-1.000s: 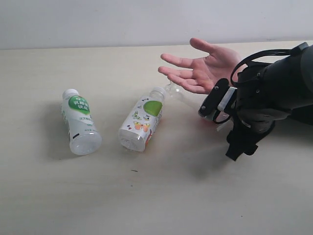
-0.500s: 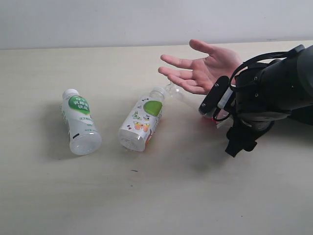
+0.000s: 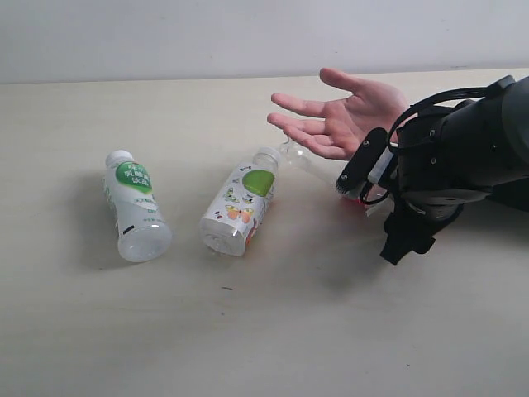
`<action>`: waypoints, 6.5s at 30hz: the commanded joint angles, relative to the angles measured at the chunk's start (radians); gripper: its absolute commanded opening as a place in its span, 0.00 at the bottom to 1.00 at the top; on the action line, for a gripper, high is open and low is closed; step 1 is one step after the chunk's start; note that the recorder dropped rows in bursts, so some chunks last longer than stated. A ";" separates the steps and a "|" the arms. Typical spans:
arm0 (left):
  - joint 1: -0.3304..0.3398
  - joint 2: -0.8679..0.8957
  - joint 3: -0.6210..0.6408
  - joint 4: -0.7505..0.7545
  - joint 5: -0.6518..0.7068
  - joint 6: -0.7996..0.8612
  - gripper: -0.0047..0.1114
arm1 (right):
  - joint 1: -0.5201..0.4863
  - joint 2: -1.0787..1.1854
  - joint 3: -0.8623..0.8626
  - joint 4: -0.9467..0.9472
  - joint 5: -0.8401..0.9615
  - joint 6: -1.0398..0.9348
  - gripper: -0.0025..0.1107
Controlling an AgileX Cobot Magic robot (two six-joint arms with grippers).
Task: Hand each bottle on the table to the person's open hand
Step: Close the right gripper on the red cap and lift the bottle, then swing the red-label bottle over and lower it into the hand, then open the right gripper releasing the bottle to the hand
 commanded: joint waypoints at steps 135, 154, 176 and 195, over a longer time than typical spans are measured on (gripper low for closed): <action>0.003 -0.006 0.003 -0.006 -0.007 0.000 0.04 | 0.001 -0.609 0.080 0.784 -0.021 -0.366 0.02; 0.003 -0.006 0.003 -0.006 -0.007 0.000 0.04 | 0.001 -0.612 0.080 0.883 -0.005 -0.376 0.02; 0.003 -0.006 0.003 -0.006 -0.007 0.000 0.04 | 0.001 -0.611 0.080 0.880 -0.001 -0.376 0.67; 0.003 -0.006 0.003 -0.006 -0.007 0.000 0.04 | 0.001 -1.148 0.154 0.914 0.094 -0.495 0.14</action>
